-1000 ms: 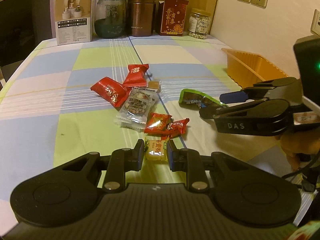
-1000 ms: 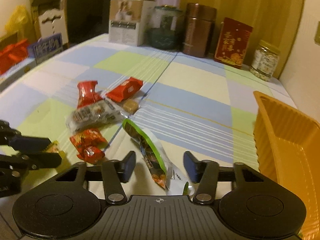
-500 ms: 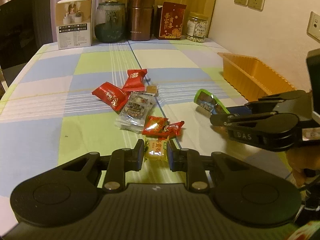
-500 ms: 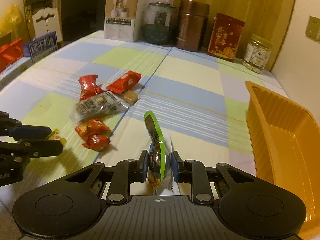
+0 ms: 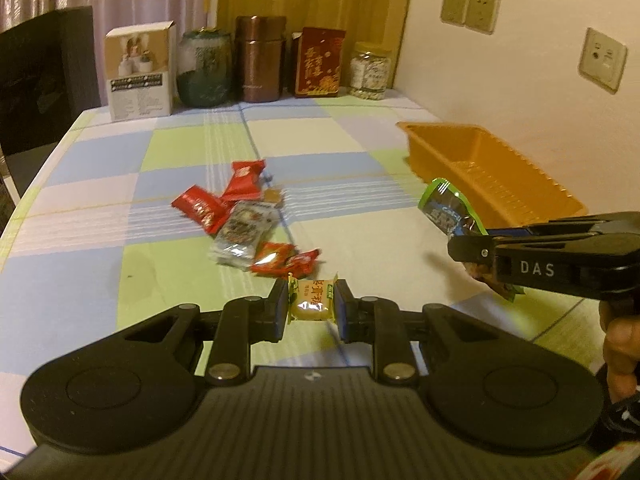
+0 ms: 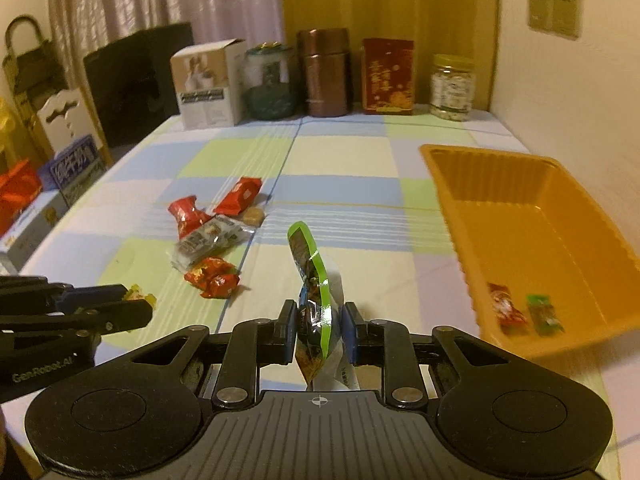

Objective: Organize snacks
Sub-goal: 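Carry both snacks over the orange tray and open both grippers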

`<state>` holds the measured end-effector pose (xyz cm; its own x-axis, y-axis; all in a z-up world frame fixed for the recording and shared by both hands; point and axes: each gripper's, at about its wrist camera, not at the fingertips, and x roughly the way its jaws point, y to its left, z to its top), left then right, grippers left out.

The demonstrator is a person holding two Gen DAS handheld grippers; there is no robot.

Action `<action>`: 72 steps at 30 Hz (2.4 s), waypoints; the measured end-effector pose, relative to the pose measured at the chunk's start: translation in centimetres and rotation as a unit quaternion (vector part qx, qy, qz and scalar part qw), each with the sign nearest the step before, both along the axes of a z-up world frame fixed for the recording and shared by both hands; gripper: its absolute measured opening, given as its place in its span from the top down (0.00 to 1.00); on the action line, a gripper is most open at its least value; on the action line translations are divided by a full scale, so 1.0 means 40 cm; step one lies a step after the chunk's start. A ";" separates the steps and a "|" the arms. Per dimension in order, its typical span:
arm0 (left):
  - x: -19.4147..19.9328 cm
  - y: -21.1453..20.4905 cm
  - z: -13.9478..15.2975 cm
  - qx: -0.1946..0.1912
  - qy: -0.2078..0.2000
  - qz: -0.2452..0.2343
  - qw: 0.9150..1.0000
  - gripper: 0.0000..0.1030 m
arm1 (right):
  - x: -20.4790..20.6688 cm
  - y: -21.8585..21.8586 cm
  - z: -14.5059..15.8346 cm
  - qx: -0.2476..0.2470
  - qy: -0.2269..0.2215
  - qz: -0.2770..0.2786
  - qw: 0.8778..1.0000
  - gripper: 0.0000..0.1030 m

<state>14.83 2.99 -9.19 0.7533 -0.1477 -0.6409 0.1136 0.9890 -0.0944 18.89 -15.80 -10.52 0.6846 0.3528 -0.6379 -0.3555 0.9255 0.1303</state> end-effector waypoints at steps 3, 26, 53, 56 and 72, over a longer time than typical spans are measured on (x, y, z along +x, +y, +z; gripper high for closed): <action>-0.009 -0.028 0.025 -0.003 -0.006 -0.007 1.000 0.79 | -0.022 -0.033 0.031 0.009 -0.003 -0.016 1.000 0.77; 0.147 -0.345 0.122 -0.035 -0.027 -0.101 0.994 0.79 | 0.054 -0.417 0.132 0.026 -0.021 -0.142 0.989 0.77; 0.352 -0.511 0.014 -0.072 0.017 -0.116 0.990 0.69 | 0.202 -0.508 0.059 0.050 0.026 -0.168 0.984 0.77; 0.340 -0.495 0.022 -0.065 0.010 -0.114 0.991 0.69 | 0.201 -0.513 0.056 0.053 0.026 -0.169 0.984 0.77; 0.257 -0.357 0.038 -0.072 0.005 -0.060 0.996 0.67 | 0.208 -0.483 0.066 0.066 0.030 -0.154 0.985 0.76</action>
<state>25.11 -11.28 -7.68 0.7187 -0.3281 -0.6131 0.2292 0.9442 -0.2366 27.21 -35.11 -7.87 0.7344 0.2173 -0.6430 -0.0485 0.9617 0.2696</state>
